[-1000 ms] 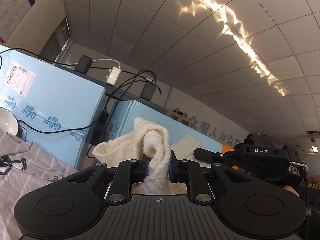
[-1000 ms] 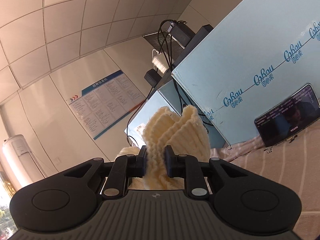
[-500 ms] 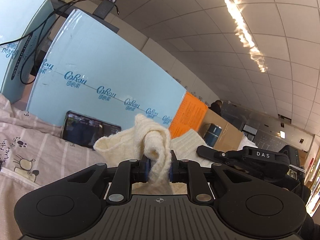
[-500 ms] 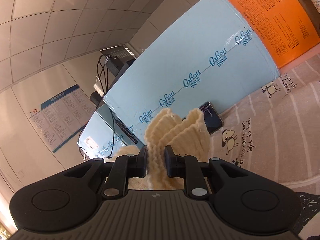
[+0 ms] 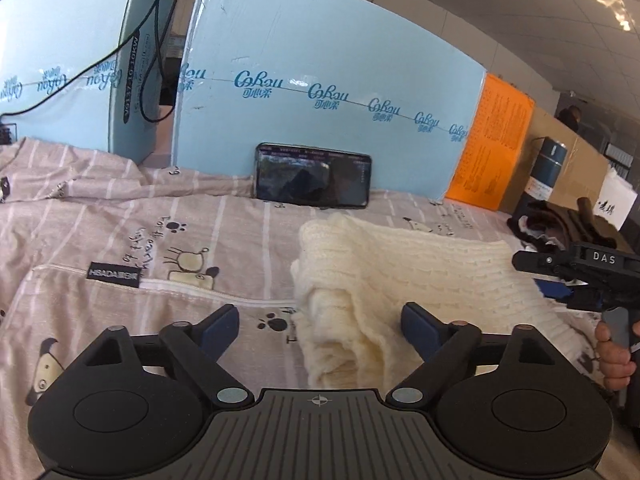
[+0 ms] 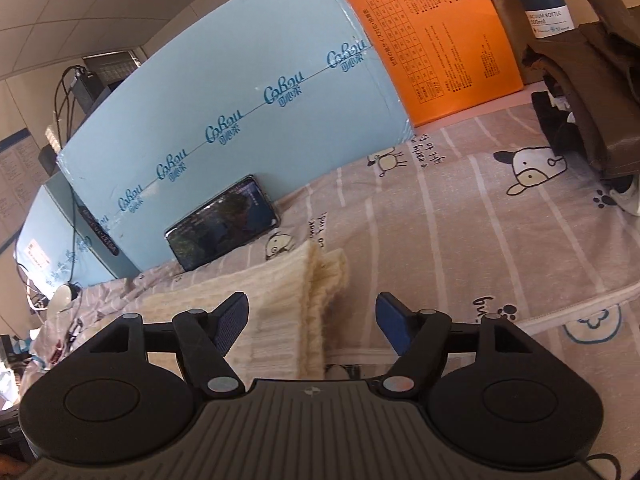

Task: Fold clothes
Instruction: 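Lower the knit top onto the sheet and open both grippers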

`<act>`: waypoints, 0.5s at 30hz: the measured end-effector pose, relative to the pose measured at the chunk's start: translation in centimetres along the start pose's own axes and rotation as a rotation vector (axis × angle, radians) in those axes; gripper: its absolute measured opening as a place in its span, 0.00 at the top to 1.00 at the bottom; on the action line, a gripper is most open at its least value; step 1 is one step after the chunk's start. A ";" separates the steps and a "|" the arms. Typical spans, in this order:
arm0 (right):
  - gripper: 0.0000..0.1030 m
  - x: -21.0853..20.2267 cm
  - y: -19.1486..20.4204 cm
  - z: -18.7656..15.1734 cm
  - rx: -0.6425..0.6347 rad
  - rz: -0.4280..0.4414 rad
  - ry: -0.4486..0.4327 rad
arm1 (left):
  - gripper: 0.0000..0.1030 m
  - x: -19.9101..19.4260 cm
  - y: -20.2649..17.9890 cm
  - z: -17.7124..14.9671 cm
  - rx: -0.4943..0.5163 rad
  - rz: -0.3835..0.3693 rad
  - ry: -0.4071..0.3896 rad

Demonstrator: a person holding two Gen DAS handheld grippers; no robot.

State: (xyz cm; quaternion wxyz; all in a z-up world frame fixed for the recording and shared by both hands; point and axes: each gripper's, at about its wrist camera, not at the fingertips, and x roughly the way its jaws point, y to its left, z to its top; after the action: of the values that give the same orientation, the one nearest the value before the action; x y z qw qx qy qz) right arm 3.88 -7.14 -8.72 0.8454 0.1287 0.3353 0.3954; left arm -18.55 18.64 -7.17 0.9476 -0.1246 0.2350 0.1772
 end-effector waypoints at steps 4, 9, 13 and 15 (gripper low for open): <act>0.33 0.3 -0.6 0.0 0.014 -0.002 0.004 | 0.09 0.5 -0.1 1.3 0.060 -0.022 -0.019; 0.26 -0.3 -0.5 0.2 0.000 0.022 -0.038 | 0.08 2.8 -0.5 3.8 0.131 -0.117 0.007; 0.26 -0.6 -0.3 0.4 -0.010 0.055 -0.058 | 0.08 5.6 -1.3 5.5 0.201 -0.217 0.134; 0.24 -0.7 -0.2 0.7 -0.022 0.080 -0.067 | 0.08 6.3 -1.6 6.1 0.232 -0.215 0.157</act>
State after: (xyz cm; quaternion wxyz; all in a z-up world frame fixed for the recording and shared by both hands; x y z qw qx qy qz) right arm 4.15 -7.76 -8.04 0.8409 0.1461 0.2972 0.4281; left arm -10.29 20.88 -4.81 0.9478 -0.0524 0.3125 0.0361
